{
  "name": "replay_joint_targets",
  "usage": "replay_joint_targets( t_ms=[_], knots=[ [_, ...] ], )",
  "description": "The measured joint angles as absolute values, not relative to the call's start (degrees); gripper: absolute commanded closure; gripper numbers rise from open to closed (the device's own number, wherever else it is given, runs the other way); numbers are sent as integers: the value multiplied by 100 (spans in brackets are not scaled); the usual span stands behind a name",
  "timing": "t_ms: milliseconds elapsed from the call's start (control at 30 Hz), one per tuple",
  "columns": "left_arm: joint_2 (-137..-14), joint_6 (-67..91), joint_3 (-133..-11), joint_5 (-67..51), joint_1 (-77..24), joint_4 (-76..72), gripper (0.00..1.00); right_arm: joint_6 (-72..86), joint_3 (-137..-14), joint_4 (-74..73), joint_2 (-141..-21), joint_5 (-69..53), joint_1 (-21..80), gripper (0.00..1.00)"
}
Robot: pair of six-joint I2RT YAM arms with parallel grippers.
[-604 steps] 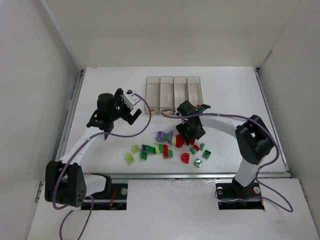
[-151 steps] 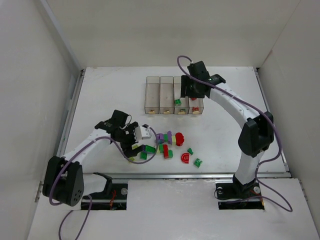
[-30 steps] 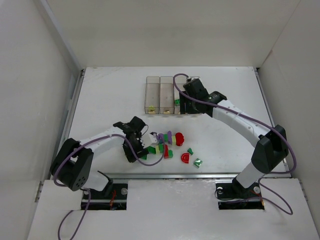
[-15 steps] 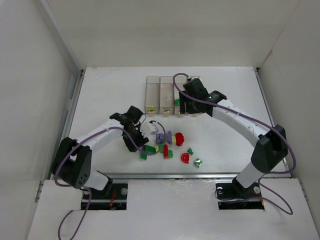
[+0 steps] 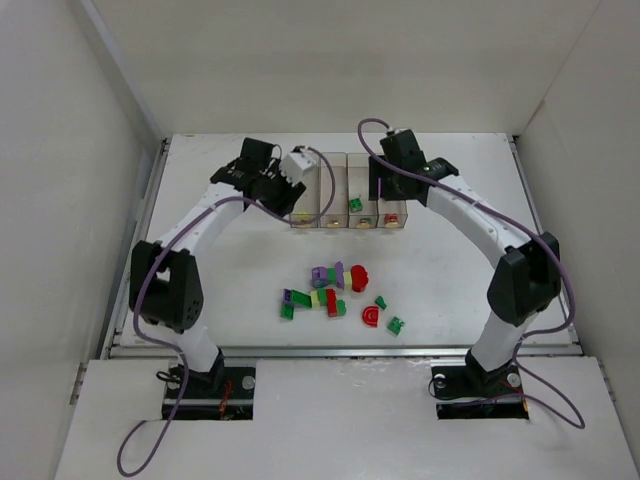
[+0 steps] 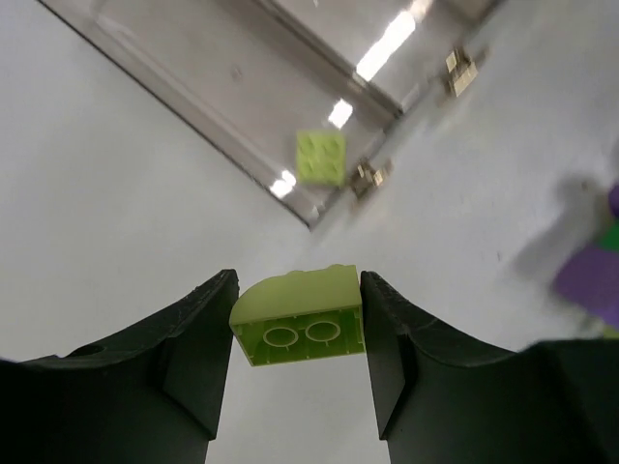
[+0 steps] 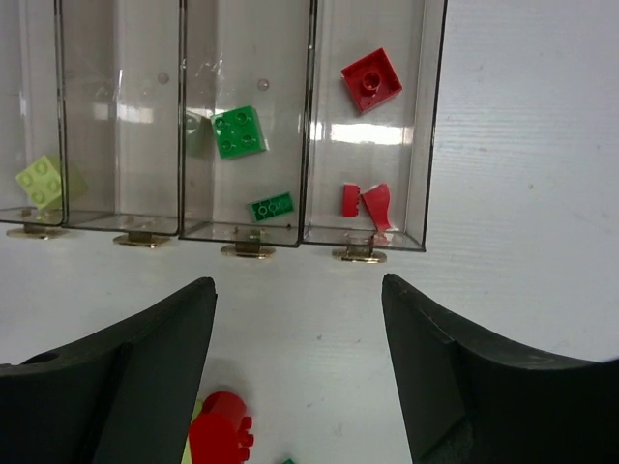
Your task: Sort the legos into containers by color
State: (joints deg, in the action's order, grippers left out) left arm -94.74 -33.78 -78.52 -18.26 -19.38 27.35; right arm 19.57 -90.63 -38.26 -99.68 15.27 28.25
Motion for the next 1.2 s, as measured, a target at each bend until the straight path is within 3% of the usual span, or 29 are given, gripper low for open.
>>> replay_joint_targets(
  t_ms=[67,100,133,367,400,633,700,833,967,1067,1100,1200],
  knots=[
    [-9939,-3120,-8313,-1883,-1940,2270,84,1883,-9181,-3824,-10134,1485,2729,25],
    [-10044,-3072,-8401,-1885,-1942,2165,84,1861,-9220,-3822,-10195,1466,2694,25],
    [-10254,-2980,-8593,-1883,-1953,2073,73,1815,-9275,-3824,-10276,1422,2650,25],
    [-11458,-2517,-9513,-1785,-2014,1717,56,1594,-9439,-3835,-10475,1280,2357,25],
    [-11533,-2471,-9535,-1772,-2029,1715,47,1557,-9448,-3848,-10475,1284,2340,25],
    [-11552,-2364,-9539,-1597,-2237,1555,19,1450,-9395,-3844,-10429,1271,2331,25],
    [-11476,-2294,-9537,-1466,-2318,1553,18,1457,-9223,-3852,-10298,1258,2331,25],
    [-11074,-2099,-9437,-1168,-2399,1586,18,1553,-8720,-3935,-9741,1245,2349,25],
    [-9813,-2064,-9032,-972,-2405,1844,18,1881,-8324,-4174,-9006,1297,2484,25],
    [-8639,-2248,-8460,-923,-2405,1918,9,2287,-7964,-4421,-8486,1417,2803,25],
    [-8246,-2344,-8228,-915,-2412,1964,0,2449,-7800,-4539,-8326,1470,2969,23],
    [-7207,-2427,-7470,-864,-2434,2012,0,3011,-7336,-5019,-8025,1542,3544,20]
  ],
)
